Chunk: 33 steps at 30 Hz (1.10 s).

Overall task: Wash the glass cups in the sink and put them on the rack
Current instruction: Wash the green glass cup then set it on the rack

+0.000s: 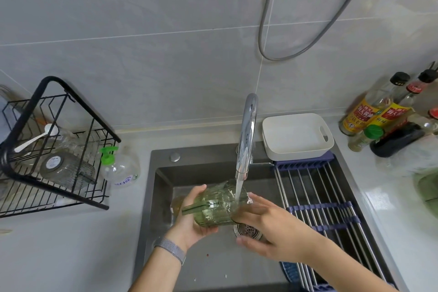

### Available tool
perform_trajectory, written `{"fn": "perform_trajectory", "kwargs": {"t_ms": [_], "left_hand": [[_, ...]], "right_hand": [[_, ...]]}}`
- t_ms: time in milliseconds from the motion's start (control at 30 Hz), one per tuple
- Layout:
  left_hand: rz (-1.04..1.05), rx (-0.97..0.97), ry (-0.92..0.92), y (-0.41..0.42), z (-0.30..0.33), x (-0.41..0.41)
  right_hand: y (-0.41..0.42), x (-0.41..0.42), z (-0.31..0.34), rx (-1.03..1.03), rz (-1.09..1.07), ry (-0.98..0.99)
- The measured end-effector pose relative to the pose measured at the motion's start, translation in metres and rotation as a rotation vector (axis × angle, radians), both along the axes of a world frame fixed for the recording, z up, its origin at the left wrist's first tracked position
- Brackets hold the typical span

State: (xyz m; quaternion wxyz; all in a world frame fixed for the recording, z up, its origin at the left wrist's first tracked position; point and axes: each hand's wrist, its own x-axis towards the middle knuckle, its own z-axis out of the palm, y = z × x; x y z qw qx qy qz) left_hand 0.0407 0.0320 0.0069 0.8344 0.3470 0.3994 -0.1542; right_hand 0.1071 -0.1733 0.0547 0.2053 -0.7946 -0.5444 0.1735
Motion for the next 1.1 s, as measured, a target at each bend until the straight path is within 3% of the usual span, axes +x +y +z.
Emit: {"fn": "perform_trajectory", "kwargs": {"t_ms": [100,167,267,367,433,500,667,833,1000,1100], "left_hand": [[-0.084,-0.001,0.006,0.001,0.003,0.001],[-0.158,0.024,0.025,0.0,0.005,0.002],[-0.228,0.047,0.086,-0.001,0.005,0.001],[-0.234,0.012,0.092,-0.002,0.002,-0.002],[-0.23,-0.059,0.075,-0.003,0.001,-0.004],[-0.201,-0.151,0.052,-0.003,0.001,-0.008],[0.038,-0.181,-0.043,-0.01,0.0,-0.014],[0.124,-0.048,0.028,-0.019,-0.005,-0.016],[0.089,-0.038,0.1,-0.016,-0.007,-0.021],[0.077,-0.051,0.11,-0.018,-0.006,-0.02]], "right_hand": [[0.004,-0.011,-0.011,0.244,-0.285,0.279],[0.012,-0.014,-0.02,0.446,-0.589,0.325],[0.021,-0.009,-0.025,0.437,-0.838,0.478],[0.022,0.0,-0.023,0.156,-0.749,0.801],[0.022,0.002,-0.025,0.076,-0.746,0.806],[0.022,0.002,-0.024,0.039,-0.806,0.812],[0.02,-0.004,-0.012,0.146,-0.794,1.272],[0.032,-0.013,-0.02,0.005,-0.957,1.073],[0.028,-0.011,-0.01,-0.03,-0.889,1.281],[0.026,-0.018,-0.013,-0.012,-0.906,1.259]]}}
